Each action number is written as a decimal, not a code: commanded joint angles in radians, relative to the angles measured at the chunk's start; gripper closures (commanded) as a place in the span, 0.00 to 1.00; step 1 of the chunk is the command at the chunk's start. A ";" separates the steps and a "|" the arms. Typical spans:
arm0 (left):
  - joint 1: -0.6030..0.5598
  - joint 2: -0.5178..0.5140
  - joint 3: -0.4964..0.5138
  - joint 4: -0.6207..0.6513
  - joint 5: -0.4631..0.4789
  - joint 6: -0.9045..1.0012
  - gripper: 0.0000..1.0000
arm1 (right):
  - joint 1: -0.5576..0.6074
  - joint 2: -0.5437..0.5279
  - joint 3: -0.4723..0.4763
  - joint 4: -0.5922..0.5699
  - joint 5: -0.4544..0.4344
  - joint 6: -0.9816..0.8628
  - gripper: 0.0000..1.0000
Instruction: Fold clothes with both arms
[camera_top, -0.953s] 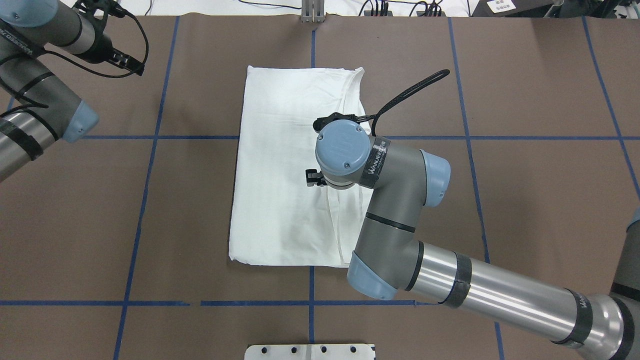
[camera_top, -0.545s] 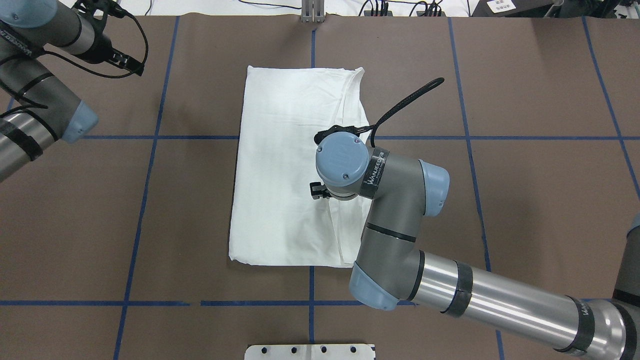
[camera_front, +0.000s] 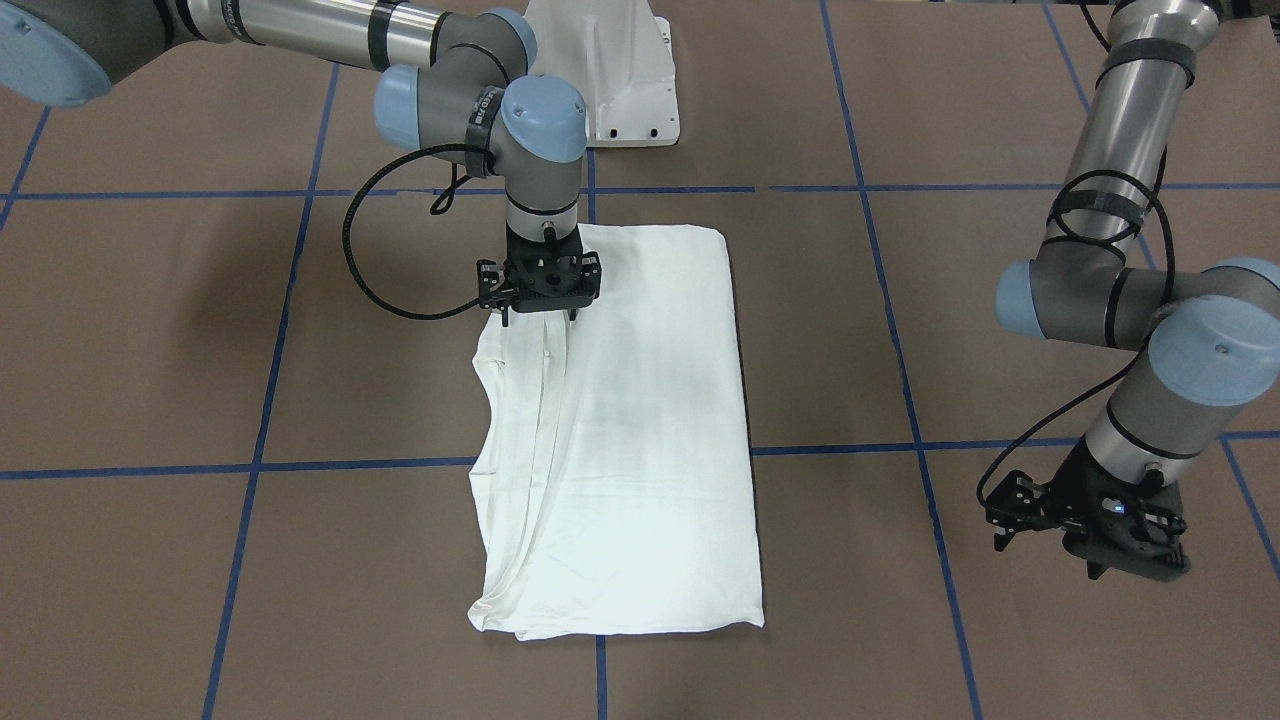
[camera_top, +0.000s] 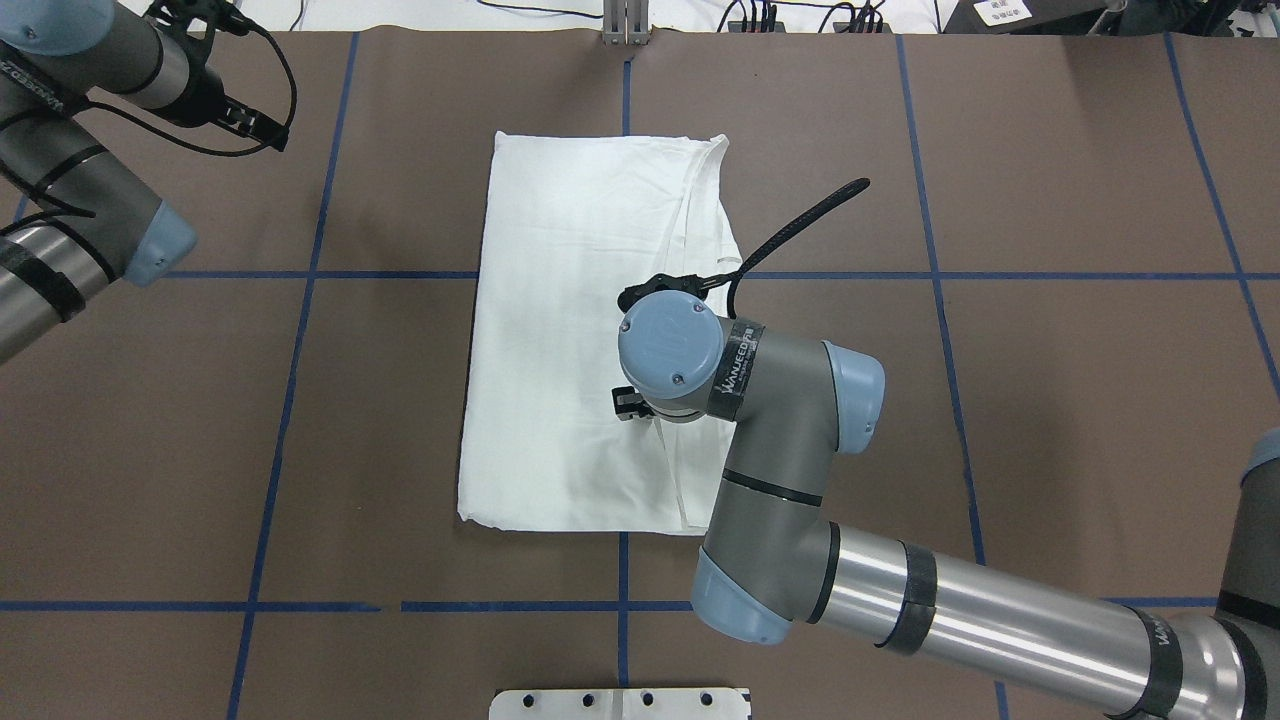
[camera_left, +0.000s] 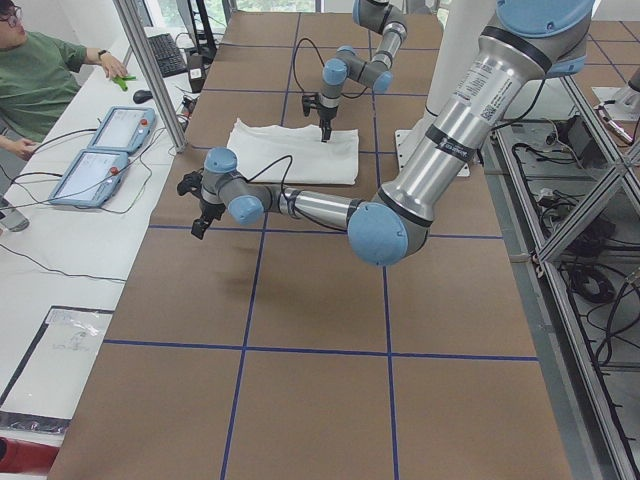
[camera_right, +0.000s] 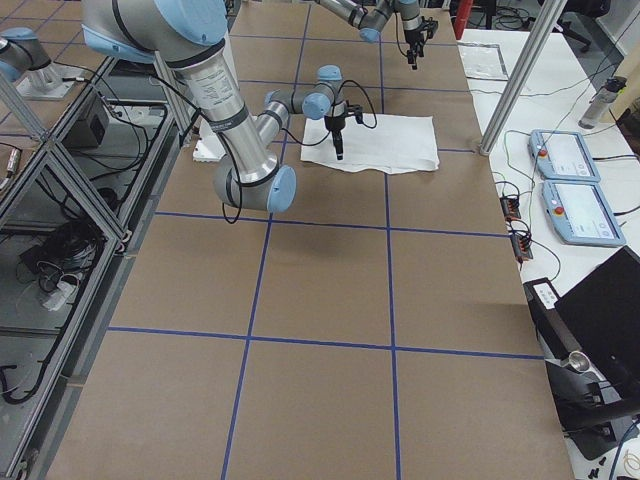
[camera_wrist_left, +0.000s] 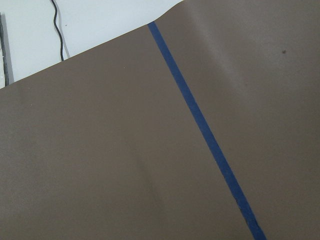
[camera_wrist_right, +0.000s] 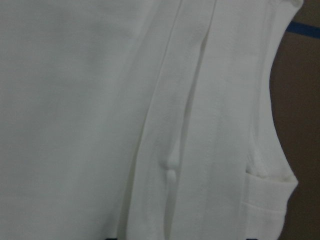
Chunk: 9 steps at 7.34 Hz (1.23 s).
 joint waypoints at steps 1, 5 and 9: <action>0.000 0.002 -0.001 -0.001 0.001 0.000 0.00 | -0.002 -0.003 0.006 -0.048 -0.001 -0.016 0.11; 0.000 0.002 -0.001 -0.001 0.001 0.000 0.00 | 0.009 -0.148 0.195 -0.193 -0.001 -0.204 0.13; 0.000 0.000 -0.004 -0.001 0.001 -0.002 0.00 | 0.024 -0.286 0.342 -0.234 -0.007 -0.225 0.11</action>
